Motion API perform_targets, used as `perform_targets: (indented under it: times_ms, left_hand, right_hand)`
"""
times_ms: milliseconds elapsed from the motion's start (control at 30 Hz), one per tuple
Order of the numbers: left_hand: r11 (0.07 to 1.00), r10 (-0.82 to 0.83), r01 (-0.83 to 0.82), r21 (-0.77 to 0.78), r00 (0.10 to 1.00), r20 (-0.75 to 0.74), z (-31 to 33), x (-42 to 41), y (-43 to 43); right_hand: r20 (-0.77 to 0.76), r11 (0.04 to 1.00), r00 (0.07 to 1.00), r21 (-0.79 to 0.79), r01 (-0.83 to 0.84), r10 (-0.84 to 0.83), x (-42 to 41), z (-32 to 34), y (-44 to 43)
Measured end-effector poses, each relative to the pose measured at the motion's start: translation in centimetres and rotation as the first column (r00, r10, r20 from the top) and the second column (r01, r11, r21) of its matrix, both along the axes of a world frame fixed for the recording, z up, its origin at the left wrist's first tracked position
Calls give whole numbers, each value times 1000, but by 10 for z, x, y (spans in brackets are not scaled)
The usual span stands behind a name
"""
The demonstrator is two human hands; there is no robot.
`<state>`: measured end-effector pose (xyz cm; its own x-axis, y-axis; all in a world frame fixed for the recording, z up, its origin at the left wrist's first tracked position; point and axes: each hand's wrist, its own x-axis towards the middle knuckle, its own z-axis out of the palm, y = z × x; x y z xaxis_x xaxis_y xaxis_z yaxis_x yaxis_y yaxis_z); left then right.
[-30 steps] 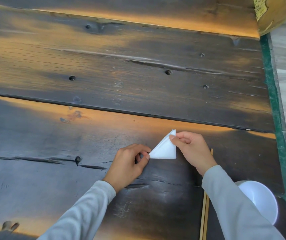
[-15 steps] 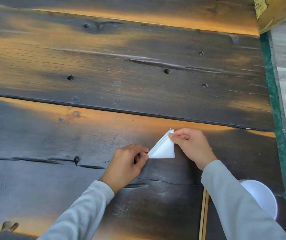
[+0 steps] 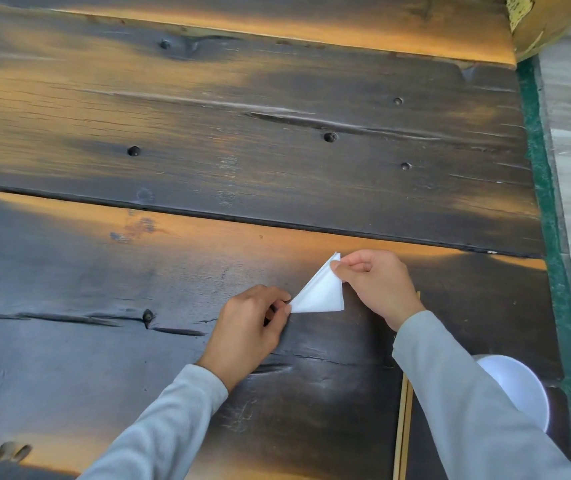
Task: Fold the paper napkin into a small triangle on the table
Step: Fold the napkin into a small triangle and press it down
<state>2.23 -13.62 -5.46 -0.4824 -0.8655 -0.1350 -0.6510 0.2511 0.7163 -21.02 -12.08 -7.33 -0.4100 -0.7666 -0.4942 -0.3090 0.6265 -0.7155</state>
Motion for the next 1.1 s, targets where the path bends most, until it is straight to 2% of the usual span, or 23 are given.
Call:
perform_targets:
  times_ms: [500,833,1100]
  left_hand:
    - [999,38,-39,1,997,64,2,-5,-2]
    - [981,126,-139,135,987,99,-1,0,-11]
    - [974,115,-131,183,989,95,-3,4,-15]
  right_hand:
    - [6,1000,1000,-4,12,-12,1,-1,-1]
    - [-2,1000,1000,10,23,-23,3,5,-2]
    - [-51,999,998,24,34,-33,7,10,-7]
